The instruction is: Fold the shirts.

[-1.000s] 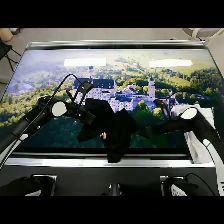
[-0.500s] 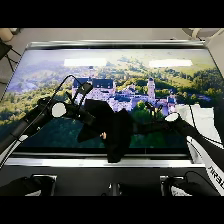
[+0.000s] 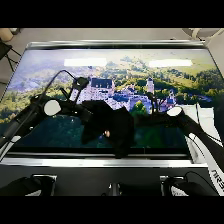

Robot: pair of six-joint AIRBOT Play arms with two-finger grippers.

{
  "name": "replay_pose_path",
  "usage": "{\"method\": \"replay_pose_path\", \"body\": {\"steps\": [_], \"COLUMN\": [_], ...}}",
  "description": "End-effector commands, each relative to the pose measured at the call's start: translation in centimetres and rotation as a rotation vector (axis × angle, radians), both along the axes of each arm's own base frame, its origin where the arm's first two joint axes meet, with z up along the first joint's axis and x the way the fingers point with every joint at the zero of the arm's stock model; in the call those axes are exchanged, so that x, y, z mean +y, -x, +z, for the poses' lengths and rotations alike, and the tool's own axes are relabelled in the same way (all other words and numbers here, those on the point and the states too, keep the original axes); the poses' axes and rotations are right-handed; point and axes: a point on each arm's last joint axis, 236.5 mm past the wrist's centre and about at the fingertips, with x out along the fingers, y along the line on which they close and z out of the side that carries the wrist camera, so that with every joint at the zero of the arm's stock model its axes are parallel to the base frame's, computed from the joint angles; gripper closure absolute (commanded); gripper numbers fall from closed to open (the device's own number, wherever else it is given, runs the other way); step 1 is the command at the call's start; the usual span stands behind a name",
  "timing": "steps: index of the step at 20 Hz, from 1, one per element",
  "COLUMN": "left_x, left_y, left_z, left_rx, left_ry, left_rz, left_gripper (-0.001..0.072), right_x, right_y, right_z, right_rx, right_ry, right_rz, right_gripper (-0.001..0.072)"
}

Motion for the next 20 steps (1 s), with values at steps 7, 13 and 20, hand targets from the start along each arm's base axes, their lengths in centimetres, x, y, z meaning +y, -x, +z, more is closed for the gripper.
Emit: {"method": "replay_pose_path", "body": {"steps": [7, 13, 20], "left_x": [10.2, 11.8, 10.4], "left_y": [1.1, 8.1, 6.4], "left_z": [38.6, 43.3, 36.5], "left_rx": [-0.832, -0.895, -0.663], "left_ry": [0.325, 0.435, 0.345], "left_rz": [0.213, 0.23, 0.203], "left_gripper": [0.0686, 0.0687, 0.0686], "right_x": [-11.4, -12.5, -12.8], "right_y": [0.1, 8.6, 6.6], "right_z": [44.8, 48.6, 43.1], "right_rx": [-1.191, -1.245, -1.044], "right_ry": [0.582, 0.551, 0.627], "right_rz": [-0.147, -0.193, -0.099], "right_gripper": [0.0691, 0.0691, 0.0691]}}
